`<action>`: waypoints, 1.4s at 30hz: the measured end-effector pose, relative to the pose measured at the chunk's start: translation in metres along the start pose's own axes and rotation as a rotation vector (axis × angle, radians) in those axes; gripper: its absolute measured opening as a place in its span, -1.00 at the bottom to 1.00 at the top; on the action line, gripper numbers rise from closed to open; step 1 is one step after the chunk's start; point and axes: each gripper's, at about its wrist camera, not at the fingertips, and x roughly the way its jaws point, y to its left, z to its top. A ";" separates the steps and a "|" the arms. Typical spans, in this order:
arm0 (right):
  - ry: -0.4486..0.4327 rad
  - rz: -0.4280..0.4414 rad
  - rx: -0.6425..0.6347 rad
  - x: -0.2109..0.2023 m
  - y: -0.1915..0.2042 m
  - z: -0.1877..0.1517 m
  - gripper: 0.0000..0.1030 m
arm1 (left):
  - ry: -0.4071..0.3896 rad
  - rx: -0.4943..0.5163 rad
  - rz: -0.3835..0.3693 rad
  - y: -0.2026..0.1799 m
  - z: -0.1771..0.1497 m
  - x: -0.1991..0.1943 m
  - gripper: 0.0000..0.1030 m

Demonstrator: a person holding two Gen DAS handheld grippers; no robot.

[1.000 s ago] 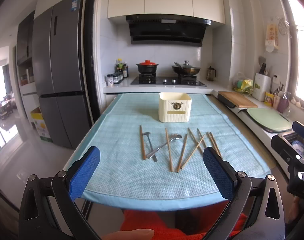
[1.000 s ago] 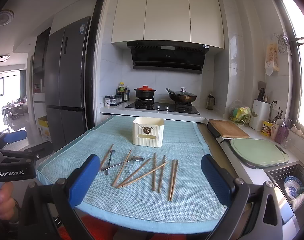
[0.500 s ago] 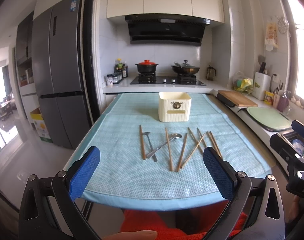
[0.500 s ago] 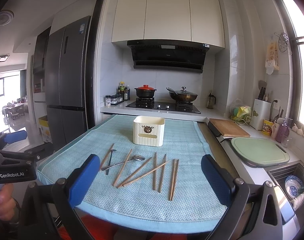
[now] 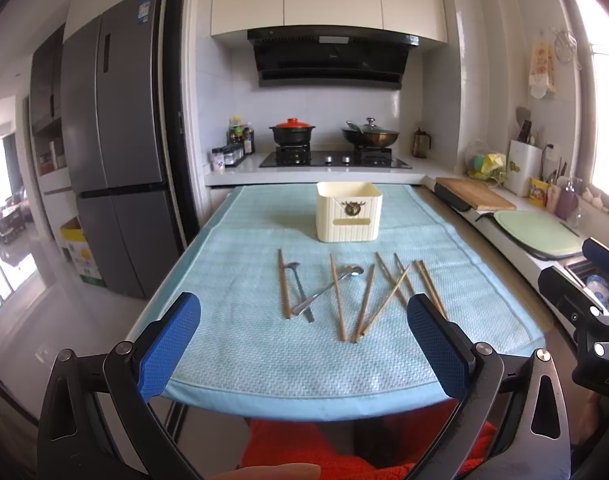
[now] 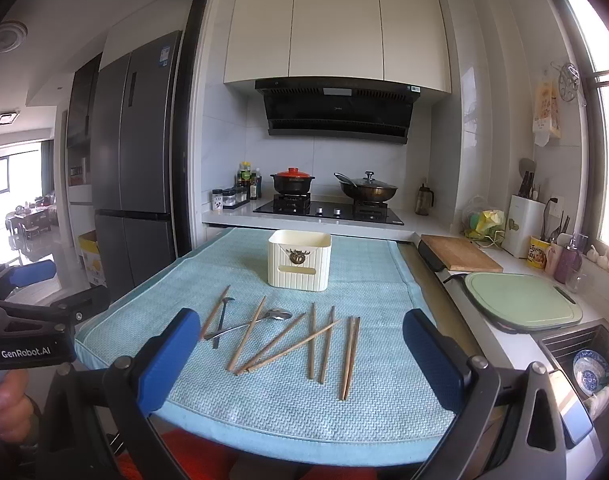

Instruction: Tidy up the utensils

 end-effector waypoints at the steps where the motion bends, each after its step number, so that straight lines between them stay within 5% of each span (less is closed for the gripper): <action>1: 0.000 0.000 0.001 0.000 0.000 -0.001 1.00 | 0.001 0.002 0.001 0.000 0.000 0.000 0.99; 42: 0.022 0.003 0.018 0.005 -0.006 0.001 1.00 | 0.002 0.023 -0.015 -0.007 0.000 0.003 0.99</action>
